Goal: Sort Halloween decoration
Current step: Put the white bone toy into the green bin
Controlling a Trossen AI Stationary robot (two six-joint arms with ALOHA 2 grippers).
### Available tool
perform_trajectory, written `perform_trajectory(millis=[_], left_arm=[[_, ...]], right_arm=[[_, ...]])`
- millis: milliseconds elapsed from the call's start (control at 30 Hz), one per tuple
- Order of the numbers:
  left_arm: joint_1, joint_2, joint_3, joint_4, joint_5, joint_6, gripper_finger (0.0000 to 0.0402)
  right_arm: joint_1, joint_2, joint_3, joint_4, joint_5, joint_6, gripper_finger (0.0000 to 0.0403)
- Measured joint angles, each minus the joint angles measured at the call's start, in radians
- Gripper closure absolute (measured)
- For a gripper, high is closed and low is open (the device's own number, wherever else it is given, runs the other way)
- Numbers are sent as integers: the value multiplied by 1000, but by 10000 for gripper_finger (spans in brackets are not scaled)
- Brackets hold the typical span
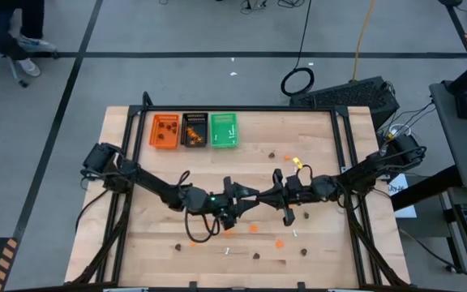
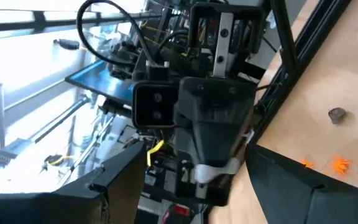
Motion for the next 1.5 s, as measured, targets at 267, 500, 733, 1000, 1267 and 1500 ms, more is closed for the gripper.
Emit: perform_trajectory(millis=[267, 500, 733, 1000, 1267, 1500], left_arm=[[0, 0, -1, -94, 72, 48, 185], [2, 0, -1, -108, 79, 49, 221], [2, 0, -1, -143, 81, 49, 250], [-16, 0, -2, -145, 52, 49, 279], [-24, 0, -2, -145, 47, 42, 281], [-33, 0, -2, -122, -8, 41, 270]], right_arm=[[0, 0, 4, -34, -27, 74, 403], [0, -1, 70, -205, -60, 102, 403], [0, -1, 125, -314, -78, 88, 403], [3, -2, 127, -330, -99, 82, 403], [3, -6, 127, -337, -118, 79, 403], [3, -7, 126, -337, -127, 83, 403]])
